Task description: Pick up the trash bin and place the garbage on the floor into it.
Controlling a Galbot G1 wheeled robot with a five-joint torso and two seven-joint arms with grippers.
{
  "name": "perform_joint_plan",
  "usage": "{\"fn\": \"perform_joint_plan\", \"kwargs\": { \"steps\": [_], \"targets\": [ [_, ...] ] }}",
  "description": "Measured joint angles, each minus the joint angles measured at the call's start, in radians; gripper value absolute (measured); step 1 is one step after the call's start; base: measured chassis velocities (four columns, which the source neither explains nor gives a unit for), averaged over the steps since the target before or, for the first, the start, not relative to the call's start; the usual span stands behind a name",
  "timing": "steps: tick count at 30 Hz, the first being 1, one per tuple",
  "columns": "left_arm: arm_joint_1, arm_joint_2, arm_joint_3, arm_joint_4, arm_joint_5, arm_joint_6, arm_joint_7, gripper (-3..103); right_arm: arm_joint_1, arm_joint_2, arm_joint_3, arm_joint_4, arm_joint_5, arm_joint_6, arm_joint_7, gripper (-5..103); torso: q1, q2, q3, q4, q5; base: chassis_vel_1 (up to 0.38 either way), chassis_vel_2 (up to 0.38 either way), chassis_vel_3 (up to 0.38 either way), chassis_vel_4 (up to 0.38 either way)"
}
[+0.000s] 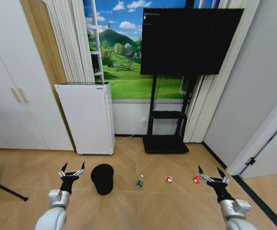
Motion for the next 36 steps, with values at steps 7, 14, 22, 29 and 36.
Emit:
{"fn": "perform_joint_plan", "kwargs": {
  "steps": [7, 14, 22, 29, 36],
  "targets": [
    [0.002, -0.001, 0.001, 0.002, 0.003, -0.001, 0.001, 100, 0.0, 0.0, 0.001, -0.003, 0.0, 0.001, 0.004, 100, 0.0, 0.0, 0.0, -0.0001, -0.0014, -0.327, 0.314, 0.319, -0.322],
    [0.002, -0.001, 0.002, 0.004, 0.007, -0.002, 0.001, 100, 0.006, 0.001, -0.002, -0.007, -0.001, 0.01, 0.033, 100, 0.001, 0.0, 0.0, 0.0005, 0.0017, -0.271, 0.272, 0.264, -0.253],
    [0.006, -0.001, 0.003, 0.0, 0.008, -0.002, 0.001, 100, 0.007, 0.001, 0.003, -0.007, -0.009, 0.009, 0.043, 100, -0.001, 0.0, 0.0, 0.0, 0.0007, -0.019, 0.042, -0.016, -0.015],
    [0.011, -0.002, 0.003, -0.002, 0.01, -0.006, 0.003, 100, 0.004, 0.001, 0.005, -0.009, -0.007, 0.008, 0.056, 100, -0.001, 0.0, 0.0, -0.0002, 0.0002, -0.005, 0.008, 0.015, 0.001],
    [0.012, -0.004, 0.003, -0.002, 0.011, -0.009, 0.003, 100, 0.005, 0.003, 0.005, -0.009, -0.007, 0.008, 0.065, 100, 0.0, 0.0, 0.0, 0.0003, 0.0004, -0.16, 0.135, 0.173, -0.151]
  ]
}}
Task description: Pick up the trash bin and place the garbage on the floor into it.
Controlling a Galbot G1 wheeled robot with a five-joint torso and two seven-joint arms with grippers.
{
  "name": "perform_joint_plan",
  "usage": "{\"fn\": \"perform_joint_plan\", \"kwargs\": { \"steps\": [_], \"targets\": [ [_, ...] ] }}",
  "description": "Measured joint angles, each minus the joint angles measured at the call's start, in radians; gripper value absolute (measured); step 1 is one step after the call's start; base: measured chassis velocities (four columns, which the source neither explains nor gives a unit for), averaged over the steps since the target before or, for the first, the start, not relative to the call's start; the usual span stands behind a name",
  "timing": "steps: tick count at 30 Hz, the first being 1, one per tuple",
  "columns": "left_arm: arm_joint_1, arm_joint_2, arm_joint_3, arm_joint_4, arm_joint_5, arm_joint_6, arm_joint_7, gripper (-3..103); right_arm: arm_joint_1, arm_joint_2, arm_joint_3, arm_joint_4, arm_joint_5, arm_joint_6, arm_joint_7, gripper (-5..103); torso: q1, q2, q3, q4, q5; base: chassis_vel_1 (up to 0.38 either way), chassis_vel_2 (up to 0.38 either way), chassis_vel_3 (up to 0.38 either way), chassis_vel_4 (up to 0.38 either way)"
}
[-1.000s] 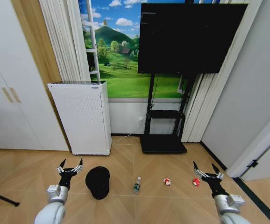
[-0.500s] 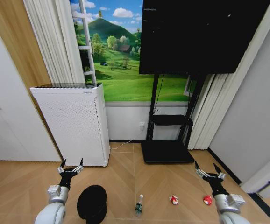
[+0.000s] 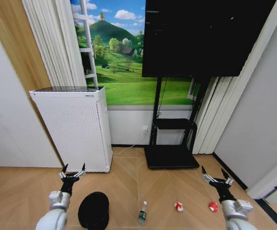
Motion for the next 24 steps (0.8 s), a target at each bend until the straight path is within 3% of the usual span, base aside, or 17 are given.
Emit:
{"fn": "perform_joint_plan", "kwargs": {
  "steps": [9, 10, 24],
  "targets": [
    [-0.002, -0.002, -0.001, 0.006, 0.004, -0.002, 0.0, 100, 0.012, 0.002, -0.005, -0.005, -0.021, 0.015, 0.042, 100, 0.001, -0.001, 0.0, 0.0002, 0.0, -0.167, 0.173, 0.166, -0.166],
    [-0.003, -0.002, 0.0, 0.007, 0.004, -0.002, 0.0, 100, 0.013, 0.001, -0.005, -0.005, -0.021, 0.016, 0.046, 100, 0.001, -0.001, 0.0, -0.0006, 0.0, -0.006, 0.04, 0.018, -0.062],
    [-0.01, -0.002, 0.005, 0.011, 0.006, 0.001, -0.006, 100, 0.024, 0.006, -0.008, -0.007, -0.023, 0.02, 0.063, 100, 0.0, 0.0, 0.0, -0.0002, 0.0, 0.025, -0.022, -0.013, 0.018]
  ]
}}
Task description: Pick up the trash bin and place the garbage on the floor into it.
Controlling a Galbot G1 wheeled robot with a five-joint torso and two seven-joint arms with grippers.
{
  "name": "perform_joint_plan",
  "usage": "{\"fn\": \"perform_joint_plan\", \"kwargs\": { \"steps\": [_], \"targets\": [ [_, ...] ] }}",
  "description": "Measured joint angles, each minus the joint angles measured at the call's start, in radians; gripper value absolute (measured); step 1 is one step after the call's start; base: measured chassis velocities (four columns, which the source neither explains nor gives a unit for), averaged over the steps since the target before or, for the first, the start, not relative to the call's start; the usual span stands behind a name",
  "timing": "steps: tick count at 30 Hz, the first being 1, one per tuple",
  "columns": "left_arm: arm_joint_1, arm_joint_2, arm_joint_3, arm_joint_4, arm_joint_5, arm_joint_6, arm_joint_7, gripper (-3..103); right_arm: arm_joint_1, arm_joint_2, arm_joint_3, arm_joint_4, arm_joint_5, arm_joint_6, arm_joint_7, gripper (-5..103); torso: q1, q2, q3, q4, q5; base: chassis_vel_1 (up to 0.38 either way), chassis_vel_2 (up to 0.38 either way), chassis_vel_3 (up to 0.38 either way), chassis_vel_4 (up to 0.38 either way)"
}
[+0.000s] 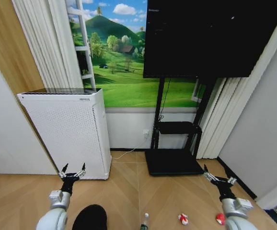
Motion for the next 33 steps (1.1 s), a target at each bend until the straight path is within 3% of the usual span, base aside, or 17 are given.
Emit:
{"fn": "perform_joint_plan", "kwargs": {
  "steps": [27, 33],
  "targets": [
    [0.007, -0.012, 0.005, -0.001, 0.015, 0.001, -0.007, 100, -0.006, 0.003, -0.004, -0.013, -0.01, 0.022, -0.014, 100, 0.0, -0.002, -0.001, 0.0001, -0.0001, 0.0, 0.0, 0.0, 0.0],
    [0.012, -0.012, 0.005, -0.007, 0.014, -0.001, -0.007, 100, -0.012, 0.005, -0.004, -0.011, -0.01, 0.026, -0.016, 100, -0.012, -0.029, -0.017, 0.0001, 0.0, 0.0, 0.0, 0.0, 0.0]
  ]
}}
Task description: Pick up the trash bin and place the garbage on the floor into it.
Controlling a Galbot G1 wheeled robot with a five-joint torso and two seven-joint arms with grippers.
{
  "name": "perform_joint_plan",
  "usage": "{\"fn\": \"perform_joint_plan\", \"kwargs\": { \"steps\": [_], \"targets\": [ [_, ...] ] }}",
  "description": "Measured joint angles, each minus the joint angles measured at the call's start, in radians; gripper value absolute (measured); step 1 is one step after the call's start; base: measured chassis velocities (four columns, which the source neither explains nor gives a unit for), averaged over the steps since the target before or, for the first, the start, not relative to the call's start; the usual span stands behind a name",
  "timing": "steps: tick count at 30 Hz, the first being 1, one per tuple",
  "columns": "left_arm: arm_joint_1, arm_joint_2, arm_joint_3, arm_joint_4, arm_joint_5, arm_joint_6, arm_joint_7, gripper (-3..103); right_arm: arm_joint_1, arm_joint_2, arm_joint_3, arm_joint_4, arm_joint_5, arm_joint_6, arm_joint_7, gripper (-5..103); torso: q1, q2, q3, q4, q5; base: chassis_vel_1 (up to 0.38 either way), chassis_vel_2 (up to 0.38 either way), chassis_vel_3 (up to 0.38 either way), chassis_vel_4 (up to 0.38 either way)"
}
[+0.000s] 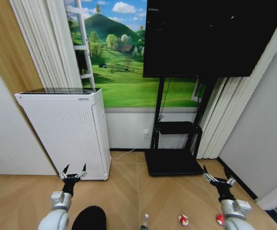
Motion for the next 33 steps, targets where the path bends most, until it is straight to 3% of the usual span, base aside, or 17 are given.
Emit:
{"fn": "perform_joint_plan", "kwargs": {
  "steps": [33],
  "targets": [
    [-0.004, -0.001, -0.008, 0.004, -0.006, -0.007, 0.002, 100, -0.01, 0.001, -0.009, 0.002, -0.007, -0.003, -0.014, 100, -0.058, -0.145, -0.088, 0.0, 0.0, 0.0, 0.0, 0.0, 0.0]
  ]
}}
